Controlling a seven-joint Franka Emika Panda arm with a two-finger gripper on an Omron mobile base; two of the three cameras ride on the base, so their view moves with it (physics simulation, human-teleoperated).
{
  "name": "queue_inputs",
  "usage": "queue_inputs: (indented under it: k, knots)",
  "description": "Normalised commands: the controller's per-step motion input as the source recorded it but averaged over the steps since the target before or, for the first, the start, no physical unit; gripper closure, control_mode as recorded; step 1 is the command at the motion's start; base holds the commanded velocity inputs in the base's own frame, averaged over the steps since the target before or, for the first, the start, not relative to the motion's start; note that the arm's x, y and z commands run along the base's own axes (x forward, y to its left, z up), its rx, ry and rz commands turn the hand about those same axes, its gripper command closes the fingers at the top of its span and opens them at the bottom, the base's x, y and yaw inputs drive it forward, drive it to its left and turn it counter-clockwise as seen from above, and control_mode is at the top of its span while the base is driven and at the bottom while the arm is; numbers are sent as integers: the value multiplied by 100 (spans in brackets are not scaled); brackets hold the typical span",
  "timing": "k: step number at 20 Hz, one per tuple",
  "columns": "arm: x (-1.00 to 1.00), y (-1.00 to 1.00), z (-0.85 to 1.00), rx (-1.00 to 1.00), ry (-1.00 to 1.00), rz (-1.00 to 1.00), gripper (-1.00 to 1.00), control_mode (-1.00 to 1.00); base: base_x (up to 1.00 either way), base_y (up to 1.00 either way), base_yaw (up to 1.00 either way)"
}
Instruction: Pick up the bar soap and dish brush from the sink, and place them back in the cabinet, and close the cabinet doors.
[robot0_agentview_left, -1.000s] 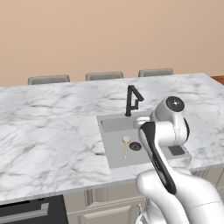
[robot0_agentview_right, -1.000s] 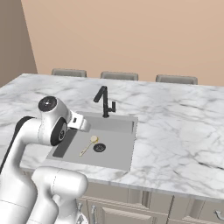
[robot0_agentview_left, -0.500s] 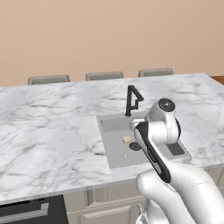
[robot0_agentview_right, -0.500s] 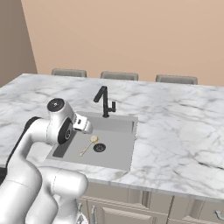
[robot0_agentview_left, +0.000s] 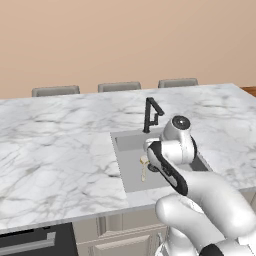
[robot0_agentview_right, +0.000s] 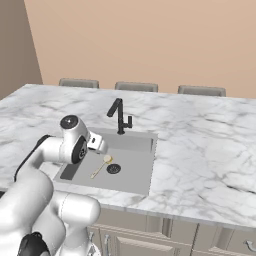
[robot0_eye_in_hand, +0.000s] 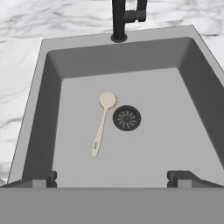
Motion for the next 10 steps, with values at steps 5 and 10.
queue_inputs:
  k: [5,10]
  knots:
    - [27,4,-28,0,5,0,-100,-100,0,0,0]
    - [31,3,-31,0,5,0,-100,-100,0,0,0]
